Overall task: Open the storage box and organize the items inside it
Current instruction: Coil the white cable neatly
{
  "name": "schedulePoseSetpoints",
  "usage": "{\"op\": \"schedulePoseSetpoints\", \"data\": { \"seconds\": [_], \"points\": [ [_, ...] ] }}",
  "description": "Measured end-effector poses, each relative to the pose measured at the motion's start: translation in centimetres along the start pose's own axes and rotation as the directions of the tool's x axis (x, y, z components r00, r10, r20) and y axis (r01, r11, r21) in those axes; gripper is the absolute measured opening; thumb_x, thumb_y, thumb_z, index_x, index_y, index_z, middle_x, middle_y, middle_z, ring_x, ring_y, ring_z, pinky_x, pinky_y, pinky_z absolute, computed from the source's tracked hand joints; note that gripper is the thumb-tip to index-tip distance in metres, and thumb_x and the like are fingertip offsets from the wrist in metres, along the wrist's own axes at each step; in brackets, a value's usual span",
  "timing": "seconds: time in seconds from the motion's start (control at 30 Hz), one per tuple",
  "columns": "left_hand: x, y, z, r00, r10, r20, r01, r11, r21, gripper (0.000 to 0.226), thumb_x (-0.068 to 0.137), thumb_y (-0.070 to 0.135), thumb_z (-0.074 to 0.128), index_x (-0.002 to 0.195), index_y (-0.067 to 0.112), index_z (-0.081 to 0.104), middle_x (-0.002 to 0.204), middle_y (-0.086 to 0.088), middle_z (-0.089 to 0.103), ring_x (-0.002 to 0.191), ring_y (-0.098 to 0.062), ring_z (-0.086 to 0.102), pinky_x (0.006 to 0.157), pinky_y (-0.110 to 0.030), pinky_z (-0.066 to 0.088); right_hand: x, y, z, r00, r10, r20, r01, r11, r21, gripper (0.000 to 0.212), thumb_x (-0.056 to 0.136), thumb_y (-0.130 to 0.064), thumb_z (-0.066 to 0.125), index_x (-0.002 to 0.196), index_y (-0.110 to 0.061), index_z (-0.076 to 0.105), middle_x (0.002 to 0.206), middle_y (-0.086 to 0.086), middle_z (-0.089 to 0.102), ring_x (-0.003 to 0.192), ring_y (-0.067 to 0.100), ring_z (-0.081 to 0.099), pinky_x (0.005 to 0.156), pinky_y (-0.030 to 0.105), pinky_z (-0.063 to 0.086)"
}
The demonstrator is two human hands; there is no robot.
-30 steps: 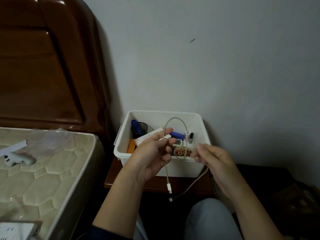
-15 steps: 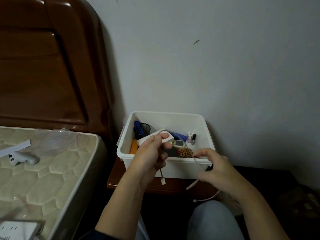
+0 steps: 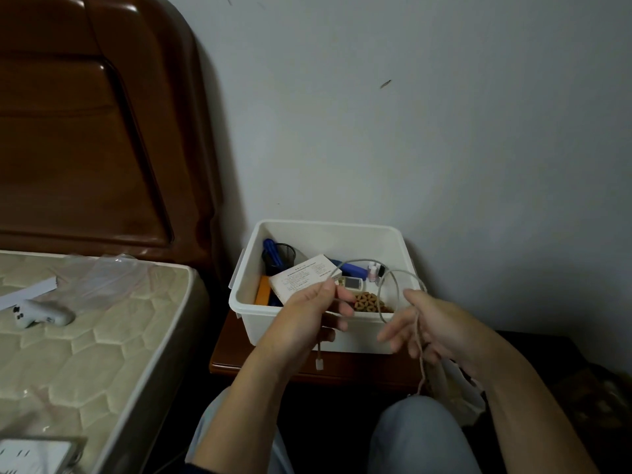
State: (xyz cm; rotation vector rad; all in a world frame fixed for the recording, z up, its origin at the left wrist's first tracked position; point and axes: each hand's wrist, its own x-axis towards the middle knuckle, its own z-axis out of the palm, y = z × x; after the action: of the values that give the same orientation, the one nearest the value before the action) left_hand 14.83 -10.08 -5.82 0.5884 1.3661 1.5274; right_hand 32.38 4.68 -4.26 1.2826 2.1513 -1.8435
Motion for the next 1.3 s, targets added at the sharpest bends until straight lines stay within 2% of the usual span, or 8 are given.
{"op": "schedulePoseSetpoints", "data": {
  "seconds": [0.1,0.23,0.37,0.6,0.73,0.83,1.13,1.3],
  "points": [
    [-0.2,-0.7,1.2,0.997,-0.026,0.075,0.031,0.997,-0.067,0.046,0.114,0.033,0.038,0.105,0.015,0.079,0.102,-0.014,0.079,0.093,-0.023,0.074,0.079,-0.033,0.055,0.0,-1.4,1.0,0.993,-0.119,-0.015,0.114,0.9,0.42,0.072,0.11,-0.057,0.029,0.085,-0.011,0.079,0.066,0.007,0.063,0.049,0.016,0.055,0.042,0.024,0.043],
    [-0.6,-1.7,3.0,0.981,-0.09,0.17,0.101,0.993,-0.055,0.046,0.115,0.033,0.036,0.124,0.005,0.071,0.118,-0.019,0.077,0.109,-0.026,0.075,0.091,-0.035,0.056,-0.2,-3.1,2.2,0.984,-0.138,-0.113,0.167,0.485,0.858,0.05,0.111,-0.048,0.037,0.096,-0.01,0.066,0.066,0.002,0.06,0.044,0.008,0.052,0.035,0.016,0.04],
    [-1.2,-2.3,4.0,0.957,-0.12,0.263,0.142,0.988,-0.065,0.045,0.115,0.031,0.034,0.122,0.002,0.068,0.089,-0.02,0.076,0.083,-0.031,0.076,0.086,-0.033,0.059,-0.2,-3.4,1.6,0.972,-0.202,-0.117,0.136,0.08,0.988,0.05,0.11,-0.048,0.038,0.091,-0.013,0.069,0.071,-0.001,0.061,0.052,0.007,0.059,0.038,0.013,0.045],
    [-0.9,-2.4,2.9,0.962,-0.172,0.212,0.151,0.982,0.112,0.038,0.115,0.033,0.038,0.105,0.012,0.068,0.066,0.004,0.039,0.056,-0.009,0.034,0.058,-0.025,0.036,0.8,-1.9,-2.0,0.89,-0.033,-0.454,0.451,0.214,0.867,0.043,0.11,-0.055,0.036,0.099,-0.024,0.065,0.08,-0.006,0.066,0.065,0.012,0.058,0.037,0.016,0.034],
    [-0.4,-2.1,3.4,0.963,-0.125,0.237,0.135,0.991,-0.025,0.034,0.114,0.033,0.039,0.099,0.016,0.064,0.065,0.005,0.035,0.055,-0.008,0.028,0.052,-0.023,0.028,0.5,-1.1,-1.1,0.931,-0.053,-0.362,0.297,0.685,0.666,0.028,0.1,-0.036,0.068,0.114,-0.011,0.07,0.098,0.002,0.064,0.075,0.014,0.057,0.045,0.022,0.045],
    [0.1,-1.6,3.9,0.963,-0.084,0.254,0.111,0.99,-0.092,0.034,0.113,0.034,0.042,0.096,0.019,0.068,0.063,0.005,0.036,0.052,-0.007,0.029,0.05,-0.022,0.029,0.0,-0.8,1.1,0.965,-0.149,-0.217,0.241,0.835,0.495,0.022,0.098,-0.035,0.071,0.099,-0.015,0.079,0.083,-0.001,0.064,0.066,0.011,0.057,0.048,0.025,0.044],
    [0.0,-1.0,3.0,0.963,-0.107,0.247,0.101,0.994,0.037,0.038,0.113,0.038,0.041,0.101,0.019,0.071,0.067,0.004,0.042,0.054,-0.009,0.034,0.053,-0.024,0.034,1.0,-1.4,-1.9,0.823,-0.044,-0.567,0.474,0.603,0.641,0.027,0.109,-0.039,0.053,0.095,-0.019,0.064,0.073,-0.006,0.065,0.058,0.011,0.053,0.047,0.026,0.047],
    [0.3,-0.7,3.9,0.956,-0.08,0.283,0.121,0.984,-0.13,0.035,0.111,0.037,0.046,0.094,0.019,0.07,0.066,0.003,0.037,0.051,-0.008,0.027,0.046,-0.021,0.03,0.7,-1.6,0.4,0.929,-0.242,-0.28,0.351,0.815,0.461,0.025,0.102,-0.042,0.066,0.092,-0.024,0.08,0.074,-0.007,0.063,0.053,0.008,0.05,0.045,0.026,0.041]
  ]
}}
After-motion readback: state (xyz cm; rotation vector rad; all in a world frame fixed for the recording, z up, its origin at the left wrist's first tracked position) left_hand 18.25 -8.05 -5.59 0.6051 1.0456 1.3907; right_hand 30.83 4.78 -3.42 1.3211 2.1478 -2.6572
